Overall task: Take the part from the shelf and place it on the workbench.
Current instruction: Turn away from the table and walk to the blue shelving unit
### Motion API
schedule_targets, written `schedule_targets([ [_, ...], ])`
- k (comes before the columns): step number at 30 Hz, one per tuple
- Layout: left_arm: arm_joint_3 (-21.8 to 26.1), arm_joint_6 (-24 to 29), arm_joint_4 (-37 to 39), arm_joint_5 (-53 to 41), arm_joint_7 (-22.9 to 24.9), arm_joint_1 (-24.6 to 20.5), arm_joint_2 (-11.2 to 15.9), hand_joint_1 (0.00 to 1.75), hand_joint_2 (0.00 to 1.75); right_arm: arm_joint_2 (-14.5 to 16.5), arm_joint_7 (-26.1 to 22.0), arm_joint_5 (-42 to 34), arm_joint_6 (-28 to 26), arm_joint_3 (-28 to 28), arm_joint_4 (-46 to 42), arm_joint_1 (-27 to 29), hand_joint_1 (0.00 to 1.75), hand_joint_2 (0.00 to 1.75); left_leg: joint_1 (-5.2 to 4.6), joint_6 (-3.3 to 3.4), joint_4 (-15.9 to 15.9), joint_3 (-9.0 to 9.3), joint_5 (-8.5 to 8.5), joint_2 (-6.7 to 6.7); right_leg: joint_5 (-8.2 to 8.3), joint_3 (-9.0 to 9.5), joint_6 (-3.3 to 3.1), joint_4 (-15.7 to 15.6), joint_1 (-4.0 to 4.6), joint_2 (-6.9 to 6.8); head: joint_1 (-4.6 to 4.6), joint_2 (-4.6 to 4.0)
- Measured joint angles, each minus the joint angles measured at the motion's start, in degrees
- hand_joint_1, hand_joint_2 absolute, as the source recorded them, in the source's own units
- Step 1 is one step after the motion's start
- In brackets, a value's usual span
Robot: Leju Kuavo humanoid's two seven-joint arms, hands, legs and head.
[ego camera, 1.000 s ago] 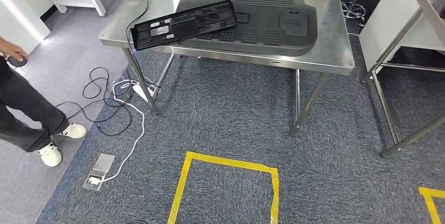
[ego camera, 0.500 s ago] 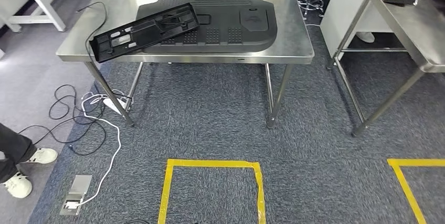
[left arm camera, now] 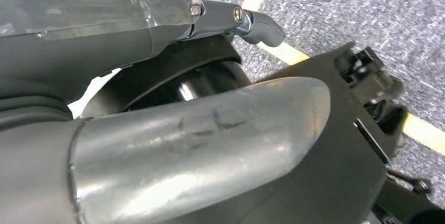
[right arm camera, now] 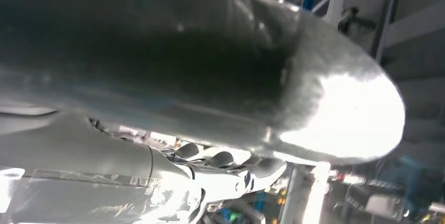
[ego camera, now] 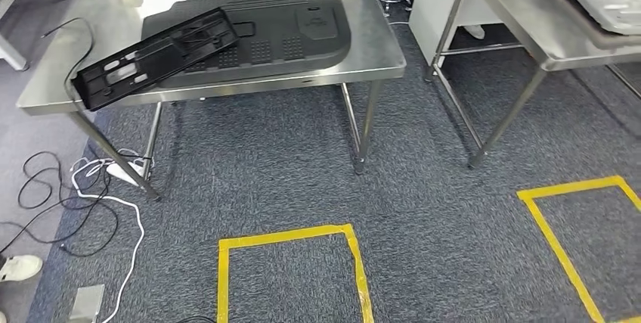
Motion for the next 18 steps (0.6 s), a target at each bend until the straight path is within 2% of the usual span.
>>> schedule_targets([
  [2, -0.1, 0.2, 0.0, 0.0, 0.0, -0.1, 0.0, 0.00, 0.00, 0.0, 0.0, -0.2, 0.0, -0.1, 0.0, 0.0, 0.00, 0.00, -0.05, -0.51, 0.0, 0.26, -0.19, 0.89, 0.02, -0.06, -0.83, -0.4, 0.17, 1.03, -0.04, 0.00],
  [3, -0.1, 0.3, 0.0, 0.0, 0.0, -0.1, 0.0, 0.00, 0.00, 0.0, -0.1, -0.3, 0.0, -0.2, -0.1, 0.1, 0.00, 0.00, 0.07, -0.82, 0.3, 0.39, -0.47, 0.79, 0.13, -0.05, -1.13, -0.5, 0.08, 1.53, -0.02, 0.00],
  [4, -0.1, 0.3, 0.0, 0.1, -0.1, -0.2, 0.0, 0.00, 0.00, 0.0, -0.1, -0.4, 0.0, -0.2, -0.1, 0.1, 0.00, 0.00, 0.20, -1.12, 1.2, 0.21, -1.21, -0.09, 0.25, -0.01, -1.48, -0.6, -0.04, 2.04, -0.09, 0.00],
  [5, -0.1, 0.4, 0.0, 0.1, -0.1, -0.2, 0.0, 0.00, 0.00, 0.1, -0.2, -0.5, 0.0, -0.3, -0.2, 0.1, 0.00, 0.00, 0.35, -1.41, 3.3, -0.53, -2.61, -1.48, 0.39, 0.03, -1.82, -0.8, -0.18, 2.48, -0.14, 0.00],
  [7, -0.2, 0.5, 0.0, 0.1, -0.1, -0.2, 0.0, 0.00, 0.00, 0.1, -0.3, -0.7, 0.0, -0.3, -0.3, 0.1, 0.00, 0.00, 0.57, -1.77, 10.5, -3.63, -6.46, -4.36, 0.48, 0.01, -2.25, -0.8, -0.20, 3.41, -0.27, 0.00],
  [8, -0.2, 0.5, 0.0, 0.1, -0.1, -0.2, 0.0, 0.00, 0.00, 0.2, -0.4, -0.7, 0.0, -0.3, -0.3, 0.1, 0.00, 0.00, 0.61, -1.84, 14.3, -5.39, -7.97, -4.94, 0.47, 0.01, -2.33, -0.8, -0.16, 4.00, -0.26, 0.00],
  [9, -0.2, 0.5, 0.0, 0.1, -0.1, -0.2, 0.0, 0.00, 0.00, 0.3, -0.4, -0.7, 0.0, -0.3, -0.3, 0.1, 0.00, 0.00, 0.61, -1.85, 16.7, -6.53, -8.46, -5.16, 0.47, 0.03, -2.35, -0.8, -0.14, 4.67, -0.27, 0.00],
  [10, -0.2, 0.5, 0.0, 0.1, -0.1, -0.2, 0.0, 0.00, 0.00, 0.3, -0.5, -0.7, 0.0, -0.3, -0.3, 0.1, 0.00, 0.00, 0.61, -1.78, 17.0, -6.77, -7.85, -5.28, 0.47, 0.10, -2.35, -0.7, -0.12, 5.39, -0.26, 0.00],
  [11, -0.3, 0.6, 0.0, 0.1, -0.1, -0.2, 0.0, 0.00, 0.00, 0.4, -0.5, -0.8, 0.0, -0.3, -0.3, 0.1, 0.00, 0.00, 0.64, -1.64, 15.1, -5.97, -6.15, -5.49, 0.46, 0.19, -2.33, -0.7, -0.12, 6.17, -0.27, 0.00],
  [12, -0.3, 0.6, 0.0, 0.1, -0.1, -0.2, 0.0, 0.00, 0.00, 0.4, -0.5, -0.8, 0.0, -0.4, -0.3, 0.1, 0.00, 0.00, 0.69, -1.46, 11.3, -4.38, -3.82, -6.06, 0.43, 0.29, -2.28, -0.7, -0.15, 6.94, -0.28, 0.00],
  [14, -0.3, 0.5, 0.0, 0.2, -0.1, -0.2, 0.1, 0.00, 0.00, 0.5, -0.5, -0.9, 0.0, -0.4, -0.3, 0.1, 0.00, 0.00, 0.94, -1.13, 3.8, -1.39, -0.54, -8.61, 0.40, 0.19, -1.91, -0.5, -0.13, 8.43, -0.25, 0.00],
  [15, -0.3, 0.5, 0.0, 0.2, -0.1, -0.2, 0.1, 0.00, 0.00, 0.6, -0.6, -0.9, 0.0, -0.4, -0.3, 0.1, 0.00, 0.00, 0.99, -1.03, 1.7, -0.66, 0.09, -9.55, 0.45, -0.03, -1.59, -0.4, -0.15, 9.08, -0.23, 0.00],
  [16, -0.3, 0.5, 0.0, 0.2, -0.1, -0.2, 0.1, 0.00, 0.00, 0.6, -0.7, -0.9, 0.0, -0.4, -0.3, 0.2, 0.00, 0.00, 0.97, -0.94, 0.9, -0.47, 0.06, -10.00, 0.55, -0.27, -1.23, -0.4, -0.21, 9.68, -0.23, 0.00],
  [17, -0.3, 0.4, 0.0, 0.2, -0.1, -0.2, 0.1, 0.00, 0.00, 0.7, -0.9, -1.0, 0.0, -0.4, -0.3, 0.2, 0.00, 0.00, 0.89, -0.77, 0.6, -0.45, 0.16, -9.48, 0.68, -0.49, -0.83, -0.4, -0.35, 10.37, -0.24, 0.00],
  [18, -0.3, 0.4, 0.0, 0.2, -0.1, -0.2, 0.0, 0.00, 0.00, 0.7, -1.0, -1.0, 0.0, -0.5, -0.3, 0.3, 0.00, 0.00, 0.85, -0.44, 0.4, -0.40, 0.32, -8.80, 0.65, -0.62, -0.51, -0.4, -0.50, 10.51, -0.24, 0.00],
])
